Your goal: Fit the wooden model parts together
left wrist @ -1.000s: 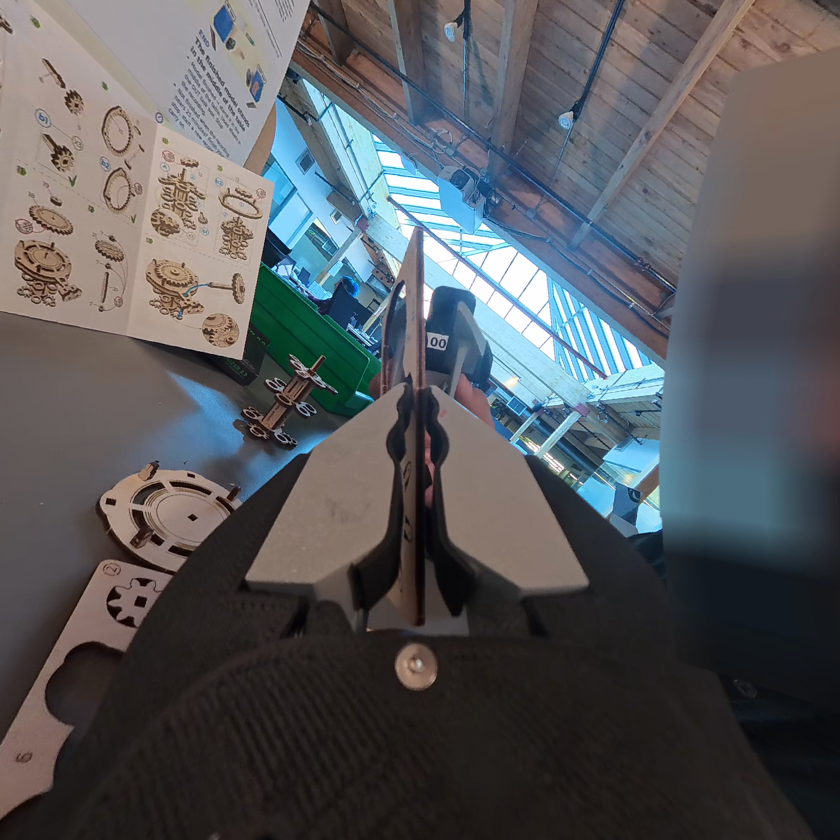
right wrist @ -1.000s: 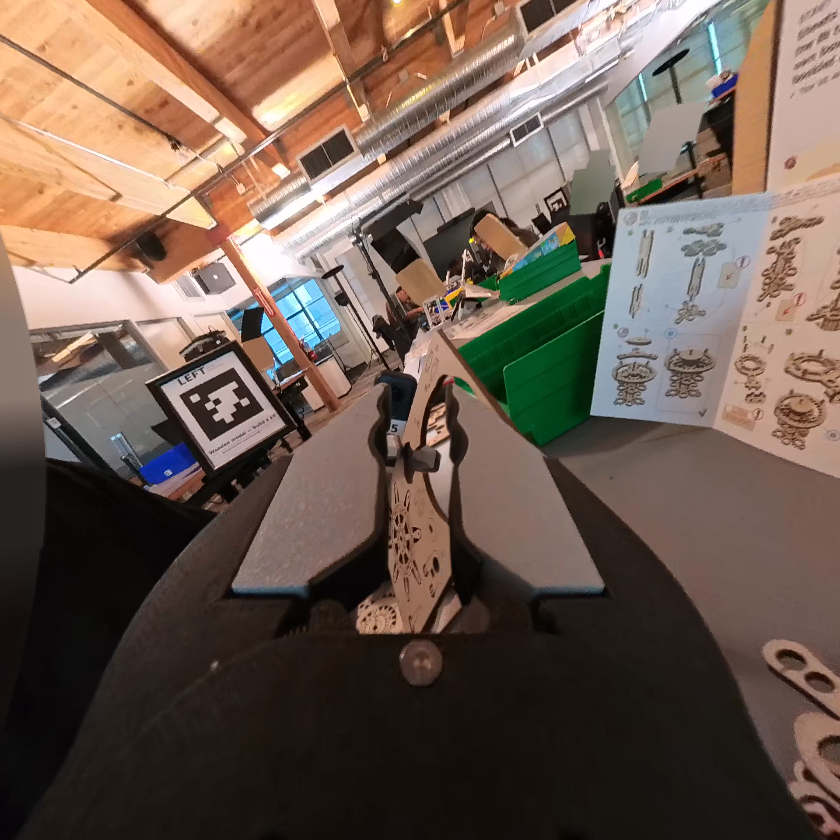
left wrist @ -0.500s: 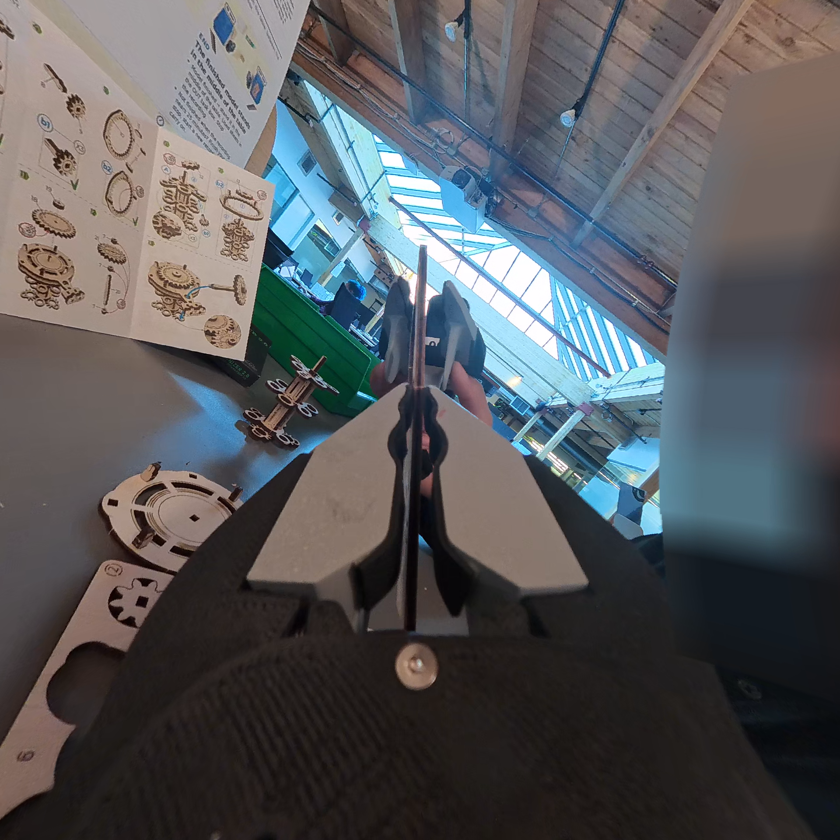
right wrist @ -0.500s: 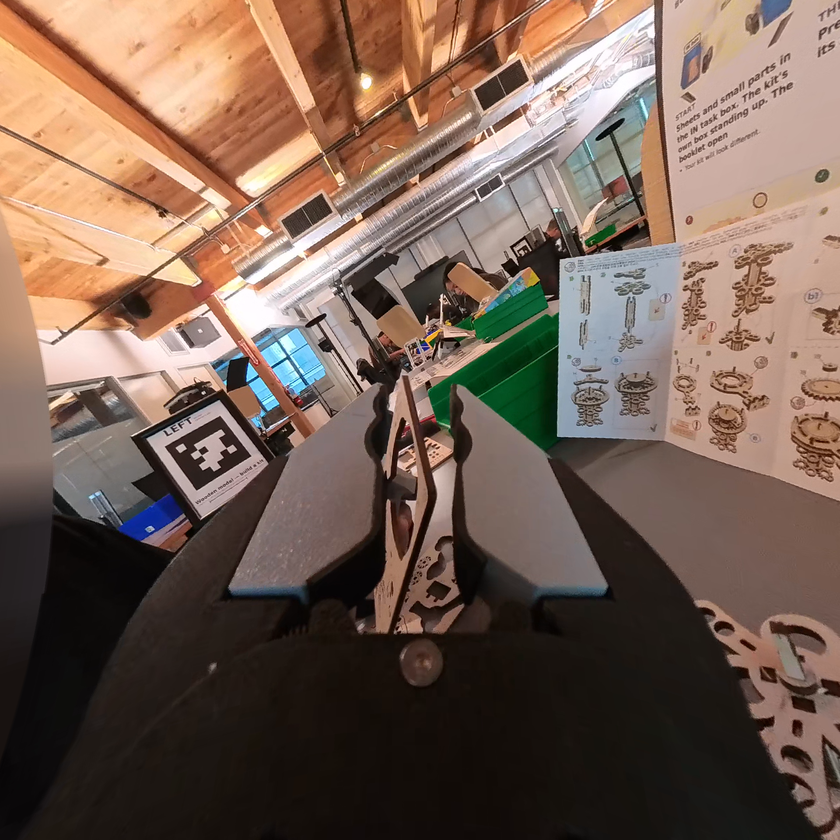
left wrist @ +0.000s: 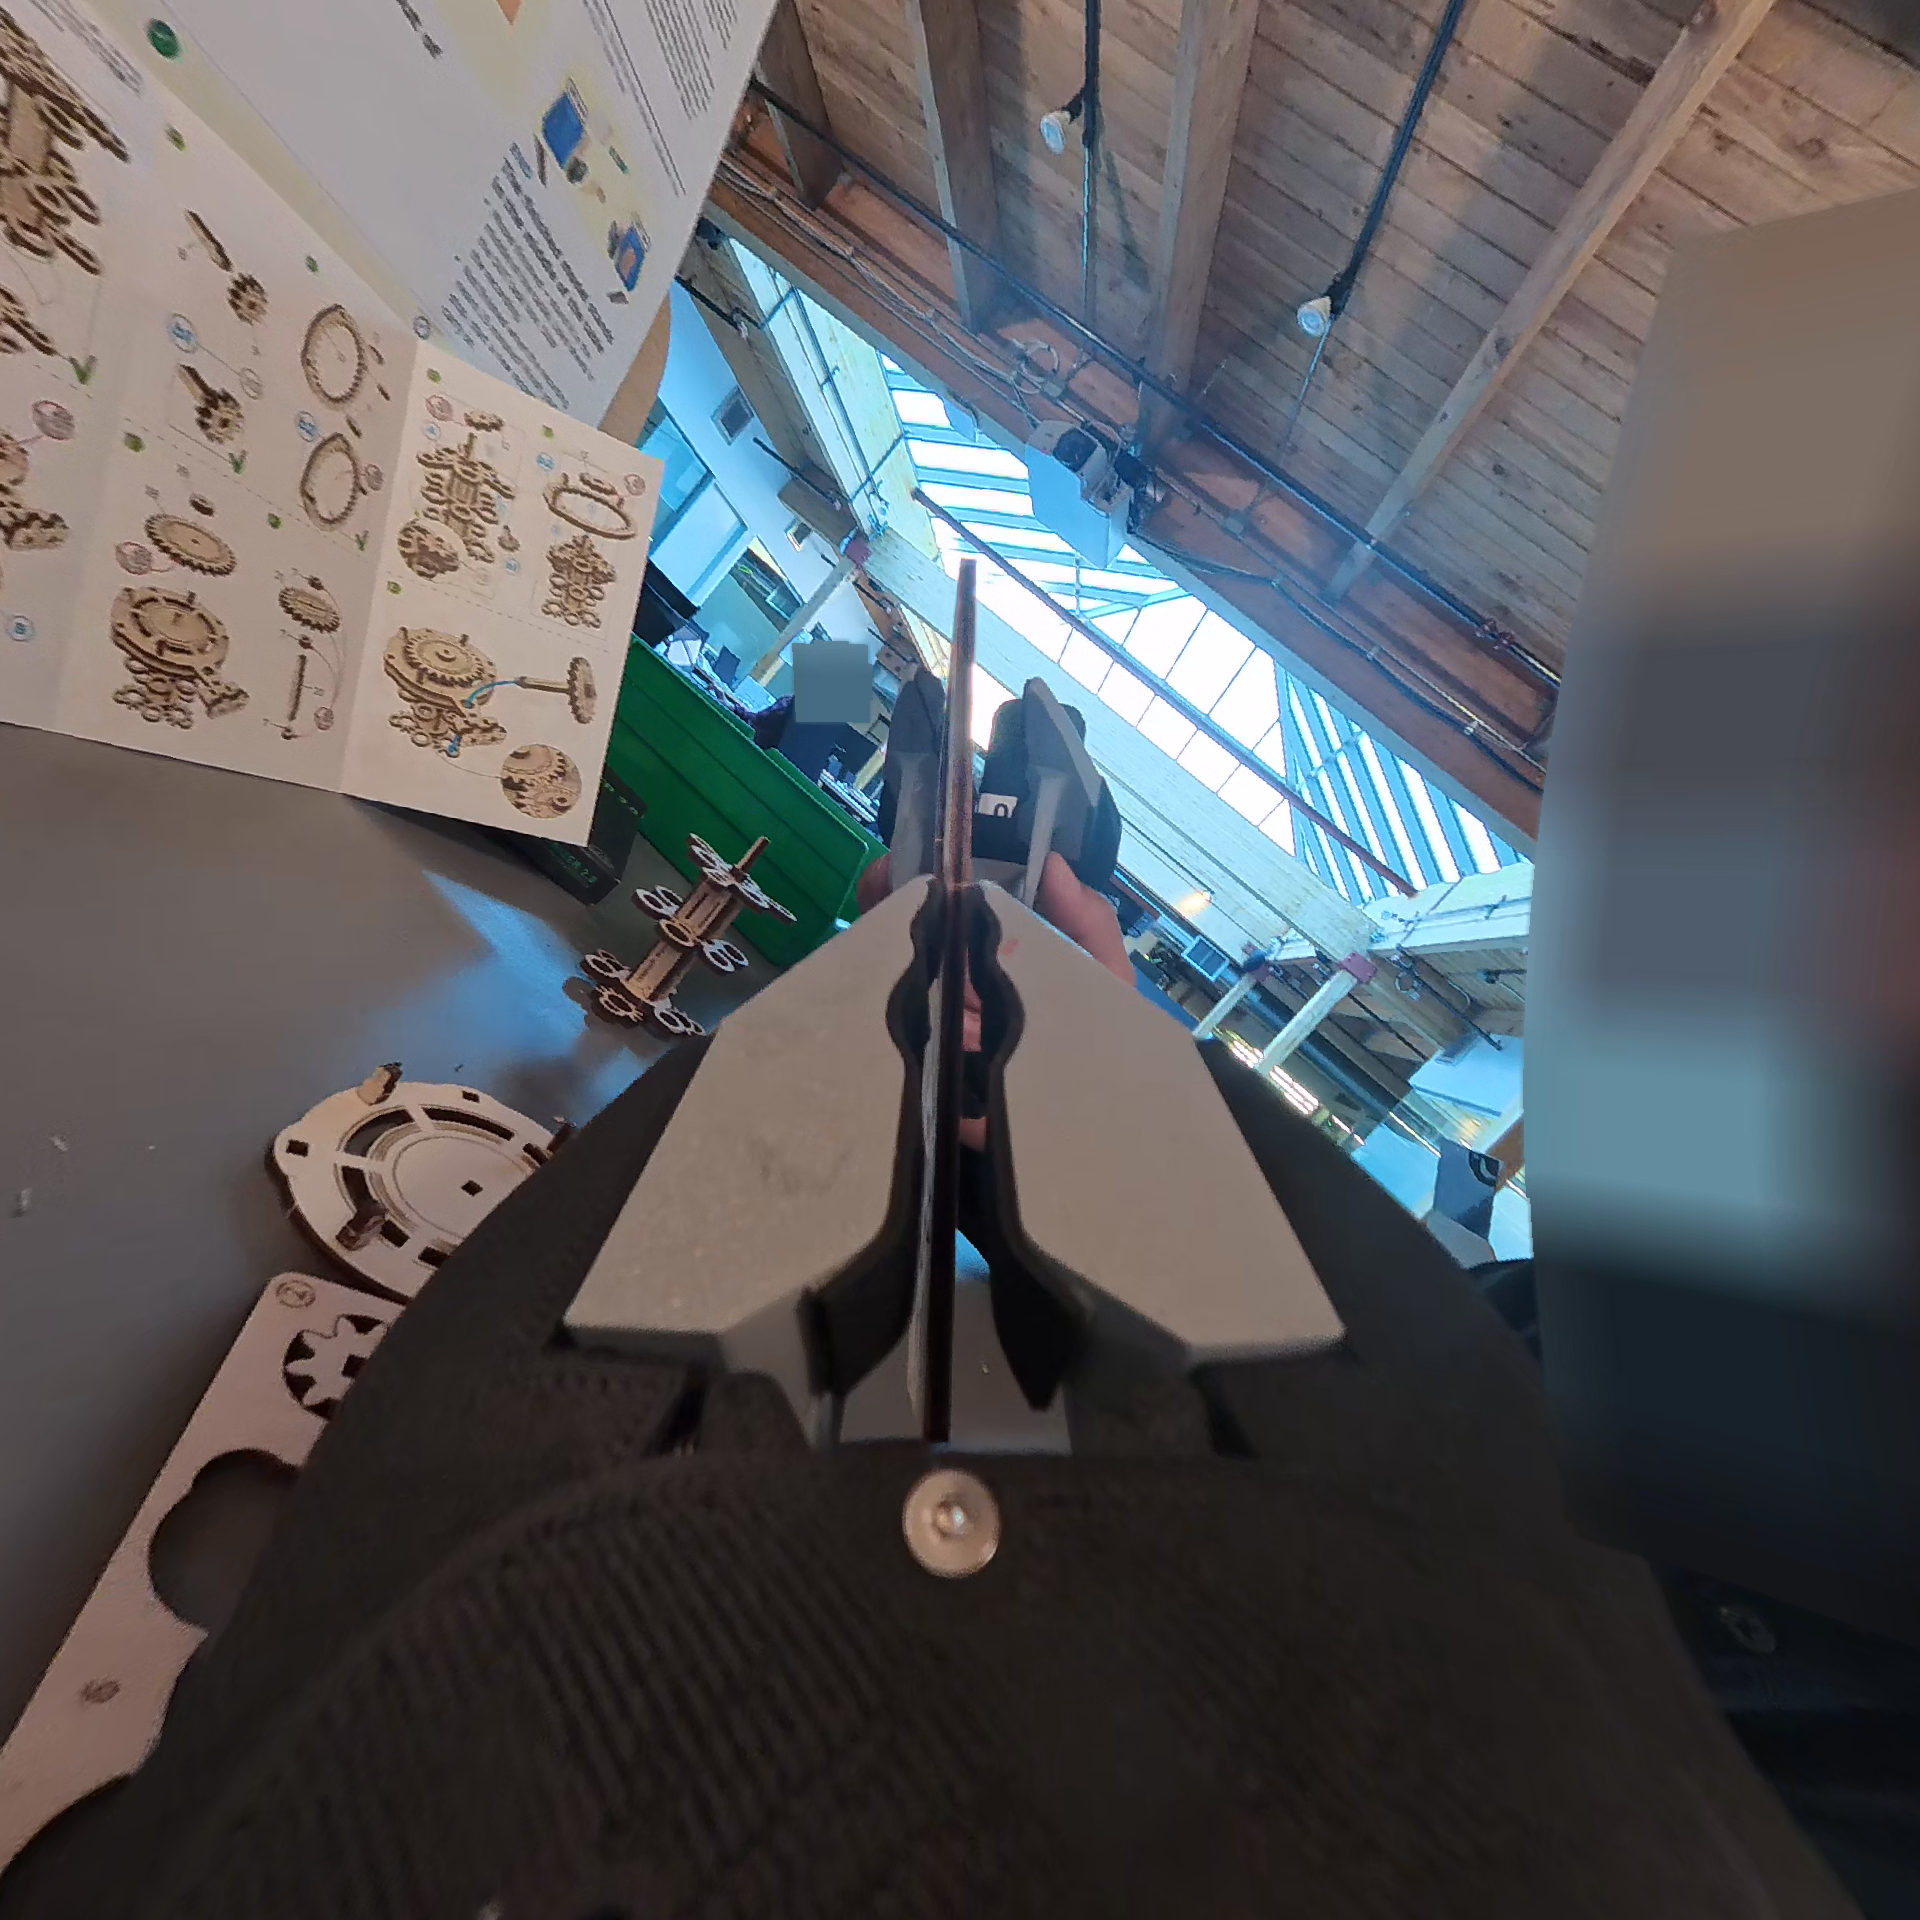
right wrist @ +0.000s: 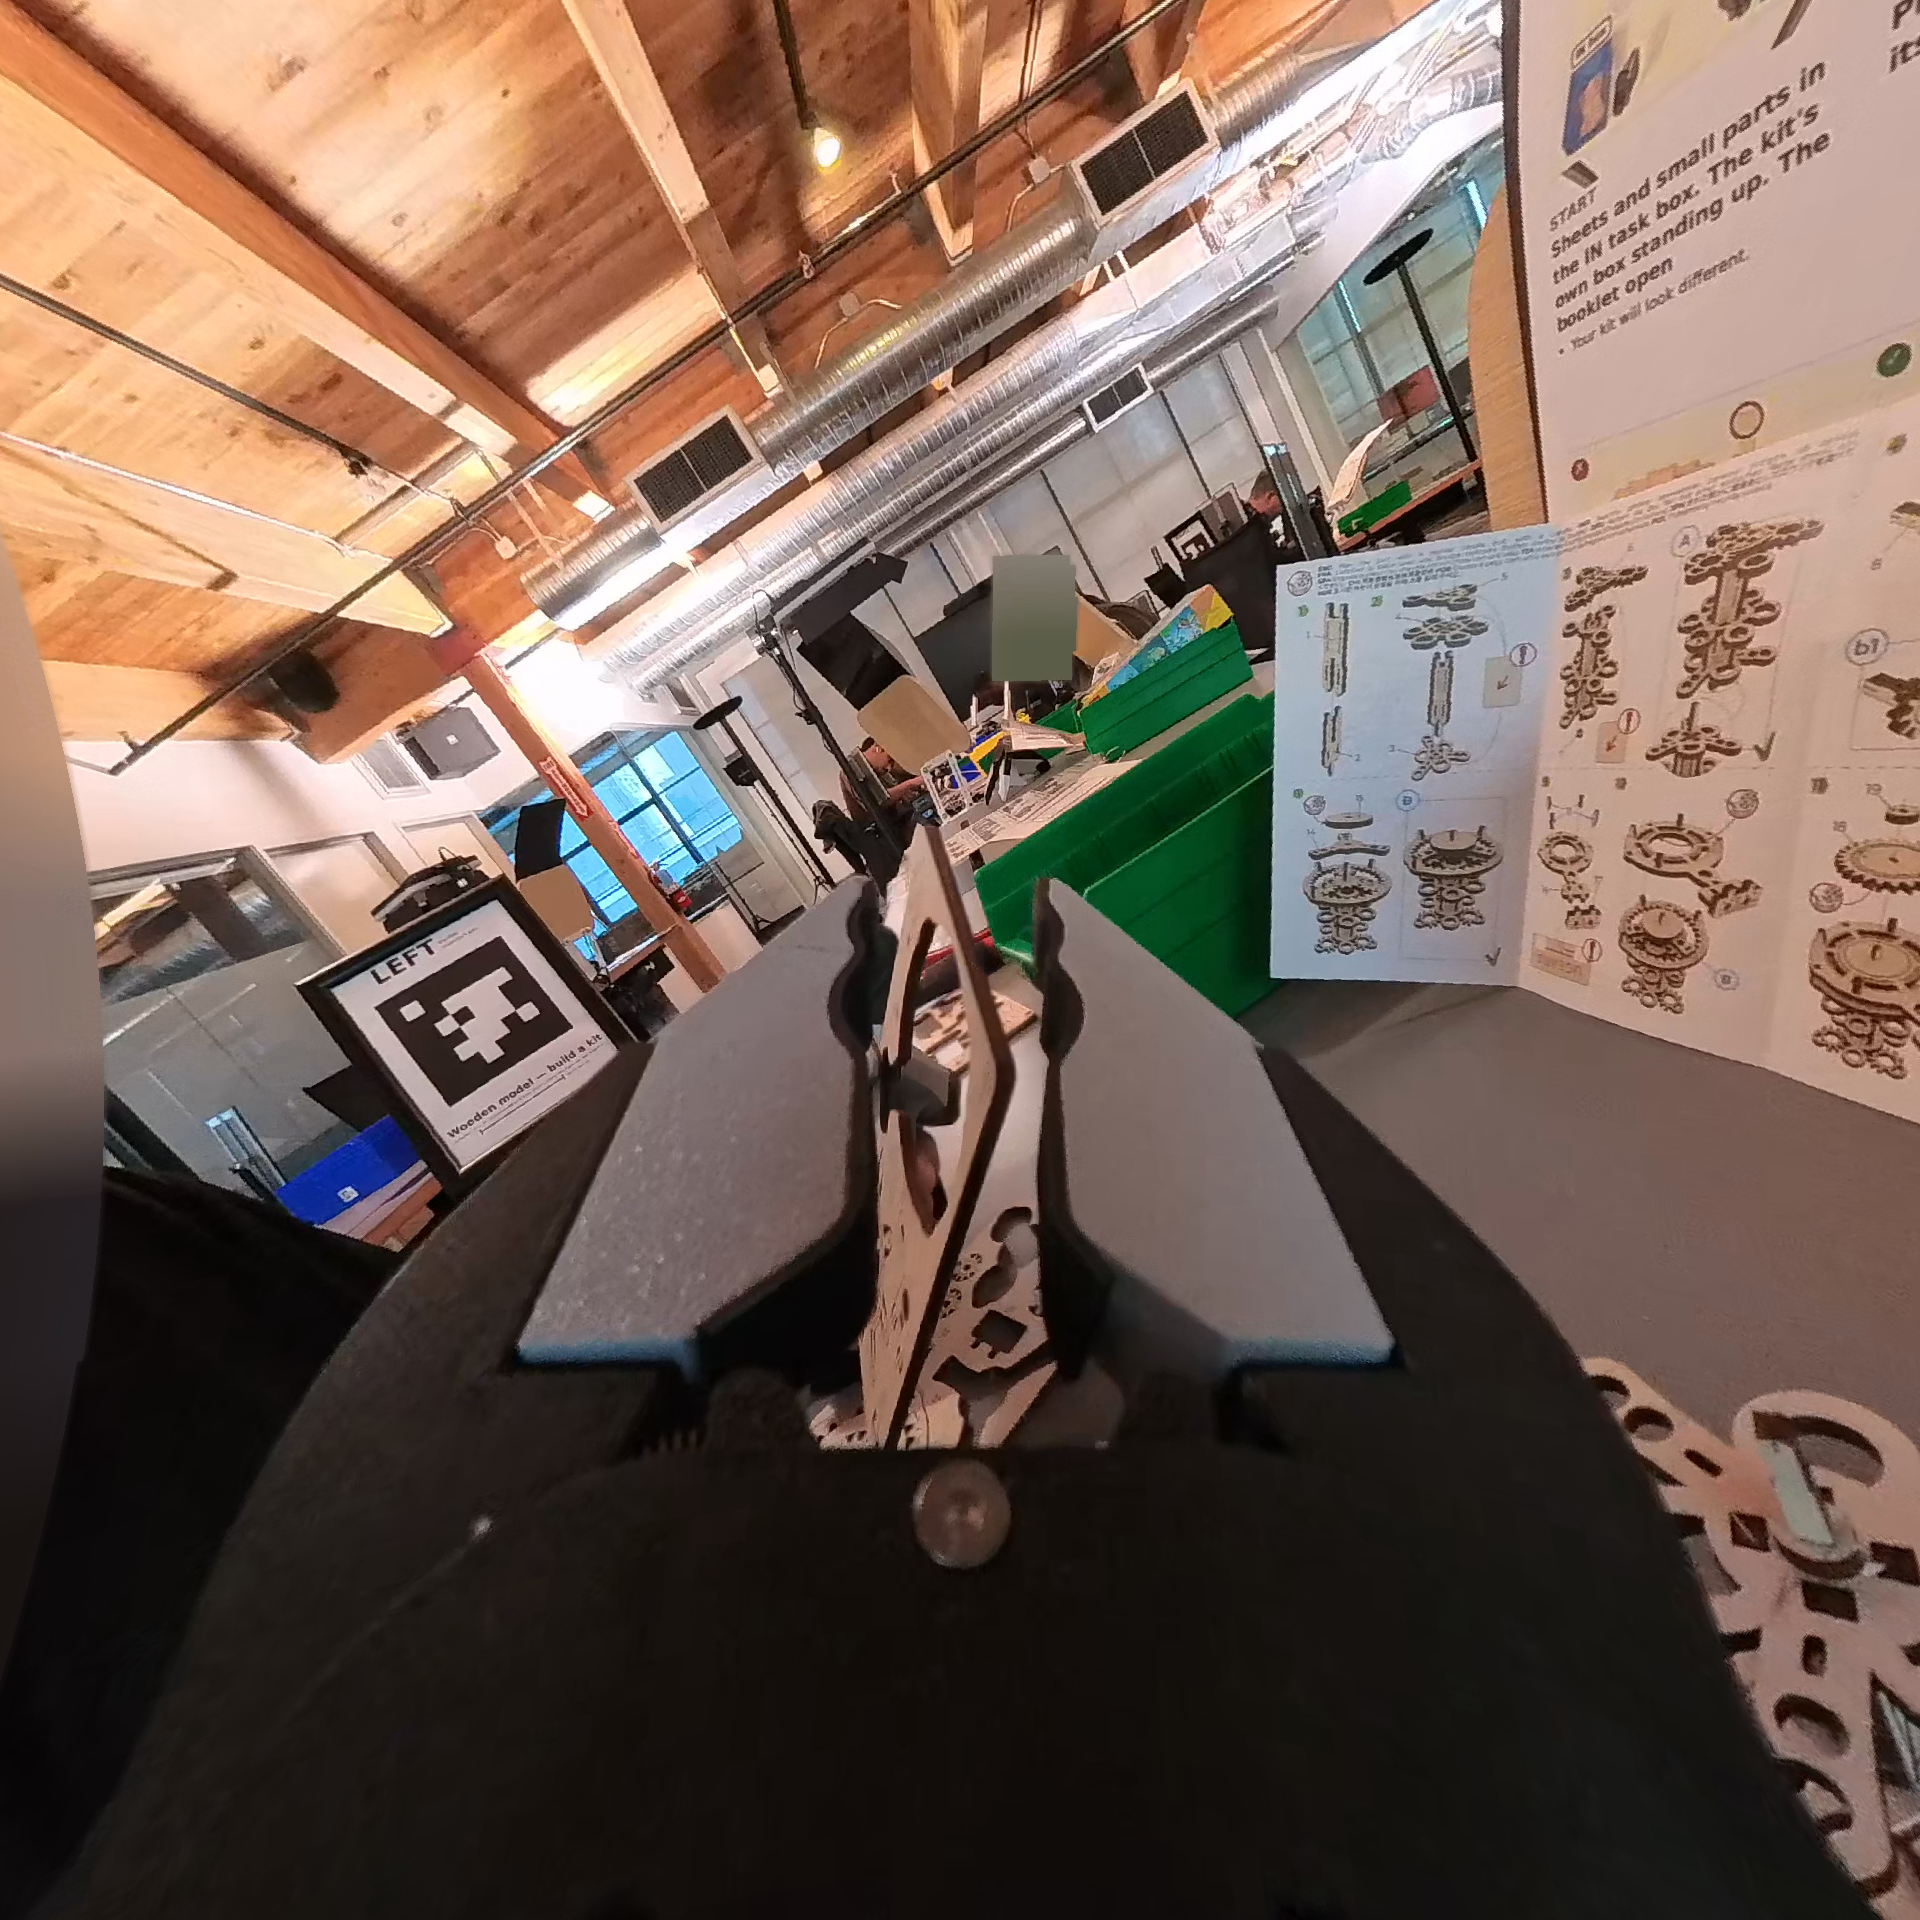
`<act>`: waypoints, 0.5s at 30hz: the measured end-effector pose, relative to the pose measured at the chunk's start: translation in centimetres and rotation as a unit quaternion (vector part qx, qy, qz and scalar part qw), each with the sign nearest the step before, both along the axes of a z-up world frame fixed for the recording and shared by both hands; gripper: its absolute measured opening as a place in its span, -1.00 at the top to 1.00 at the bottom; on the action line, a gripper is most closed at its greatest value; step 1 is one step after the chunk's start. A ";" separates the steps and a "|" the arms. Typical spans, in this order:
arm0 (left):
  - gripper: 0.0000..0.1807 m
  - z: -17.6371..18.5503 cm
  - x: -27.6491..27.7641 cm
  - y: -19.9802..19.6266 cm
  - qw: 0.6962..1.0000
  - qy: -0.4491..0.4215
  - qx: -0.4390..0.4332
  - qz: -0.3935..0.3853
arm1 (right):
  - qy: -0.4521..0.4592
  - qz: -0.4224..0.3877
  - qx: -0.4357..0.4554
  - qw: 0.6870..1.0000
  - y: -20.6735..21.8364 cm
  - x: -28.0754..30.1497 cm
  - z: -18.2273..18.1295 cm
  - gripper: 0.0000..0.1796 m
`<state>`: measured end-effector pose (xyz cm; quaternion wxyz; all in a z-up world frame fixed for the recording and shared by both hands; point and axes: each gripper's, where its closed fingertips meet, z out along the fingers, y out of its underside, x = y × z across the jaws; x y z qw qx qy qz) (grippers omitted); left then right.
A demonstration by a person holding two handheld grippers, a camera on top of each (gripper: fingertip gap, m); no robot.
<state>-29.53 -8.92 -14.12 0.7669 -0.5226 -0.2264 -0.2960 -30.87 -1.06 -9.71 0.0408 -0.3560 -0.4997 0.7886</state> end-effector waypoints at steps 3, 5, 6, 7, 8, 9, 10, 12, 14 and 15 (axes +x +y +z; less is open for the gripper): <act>1.00 0.0 -0.3 -0.2 1.000 -0.005 0.004 0.009 | -0.008 0.000 0.003 1.000 -0.1 -0.2 -0.3 0.71; 1.00 0.0 -0.6 -0.3 1.000 -0.008 0.007 0.016 | -0.013 0.003 0.004 1.000 -0.2 -0.3 -0.5 0.69; 1.00 0.1 -0.7 -0.4 1.000 -0.009 0.008 0.020 | -0.015 0.003 0.005 1.000 -0.2 -0.3 -0.6 0.69; 1.00 0.1 -0.8 -0.4 1.000 -0.010 0.009 0.022 | -0.017 0.003 0.007 1.000 -0.3 -0.4 -0.7 0.68; 1.00 0.1 -0.9 -0.5 1.000 -0.011 0.010 0.025 | -0.018 0.003 0.009 1.000 -0.3 -0.4 -0.8 0.68; 1.00 0.1 -0.9 -0.6 1.000 -0.013 0.012 0.026 | -0.020 0.003 0.010 1.000 -0.3 -0.5 -0.9 0.67; 1.00 0.1 -1.0 -0.6 0.999 -0.015 0.015 0.027 | -0.021 0.004 0.010 1.000 -0.4 -0.5 -0.9 0.66; 1.00 0.2 -1.2 -0.9 0.999 -0.020 0.021 0.032 | -0.027 0.007 0.011 1.000 -0.5 -0.6 -1.2 0.66; 1.00 0.3 -1.4 -1.1 0.999 -0.023 0.027 0.039 | -0.037 0.010 0.014 0.999 -0.7 -0.8 -1.5 0.64; 1.00 0.3 -1.5 -1.1 0.999 -0.024 0.027 0.041 | -0.041 0.013 0.015 0.999 -0.8 -0.8 -1.7 0.63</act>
